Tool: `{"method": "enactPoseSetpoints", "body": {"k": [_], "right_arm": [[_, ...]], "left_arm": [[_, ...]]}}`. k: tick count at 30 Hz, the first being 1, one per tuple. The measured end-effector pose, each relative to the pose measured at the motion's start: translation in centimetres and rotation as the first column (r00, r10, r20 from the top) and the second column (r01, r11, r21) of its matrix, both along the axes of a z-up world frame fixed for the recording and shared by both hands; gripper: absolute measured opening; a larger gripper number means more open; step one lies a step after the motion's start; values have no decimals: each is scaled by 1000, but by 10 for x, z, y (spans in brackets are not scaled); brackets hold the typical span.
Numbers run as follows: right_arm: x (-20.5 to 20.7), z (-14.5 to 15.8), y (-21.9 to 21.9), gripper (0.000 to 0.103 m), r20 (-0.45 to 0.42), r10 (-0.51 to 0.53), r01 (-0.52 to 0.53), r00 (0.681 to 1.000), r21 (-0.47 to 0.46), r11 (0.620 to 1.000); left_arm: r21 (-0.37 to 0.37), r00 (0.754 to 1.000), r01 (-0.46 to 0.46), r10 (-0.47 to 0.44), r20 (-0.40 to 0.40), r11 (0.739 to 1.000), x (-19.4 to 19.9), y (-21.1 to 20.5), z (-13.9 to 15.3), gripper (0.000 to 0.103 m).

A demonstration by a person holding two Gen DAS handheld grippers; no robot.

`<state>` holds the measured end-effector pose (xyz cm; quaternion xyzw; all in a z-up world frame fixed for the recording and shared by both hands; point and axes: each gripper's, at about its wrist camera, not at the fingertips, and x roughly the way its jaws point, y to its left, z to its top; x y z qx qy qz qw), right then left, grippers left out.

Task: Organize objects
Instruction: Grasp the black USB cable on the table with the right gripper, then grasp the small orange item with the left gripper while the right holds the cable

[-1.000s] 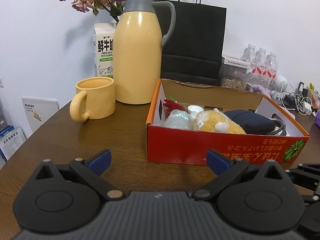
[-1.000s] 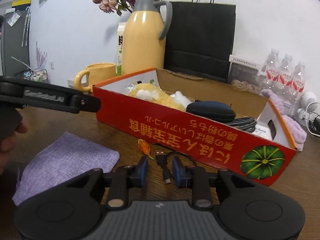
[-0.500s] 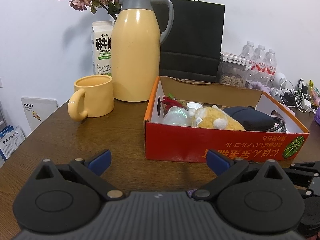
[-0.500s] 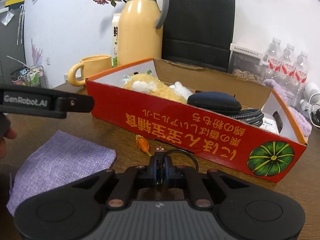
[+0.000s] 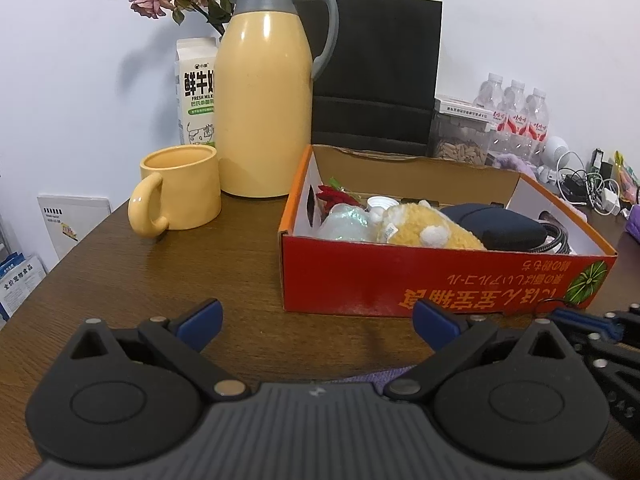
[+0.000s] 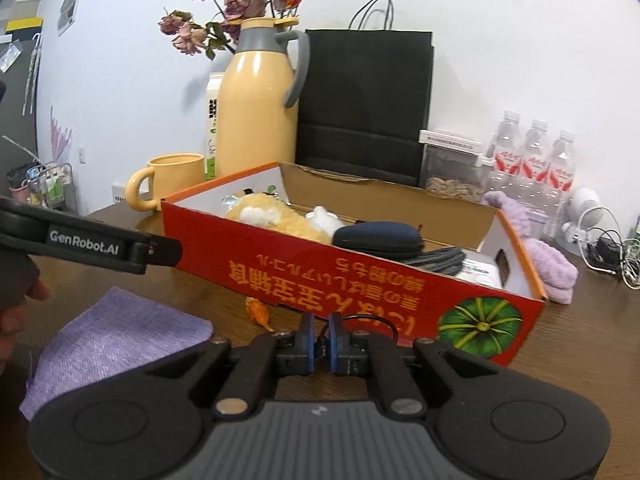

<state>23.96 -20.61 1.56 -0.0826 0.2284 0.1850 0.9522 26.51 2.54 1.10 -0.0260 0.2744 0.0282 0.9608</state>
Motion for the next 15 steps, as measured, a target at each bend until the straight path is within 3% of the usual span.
{"method": "enactPoseSetpoints", "body": {"k": [15], "right_arm": [[-4, 3, -45, 6, 19, -92, 90, 996, 66, 994]], "left_arm": [[51, 1000, 19, -17, -26, 999, 4, -14, -4, 103]]}}
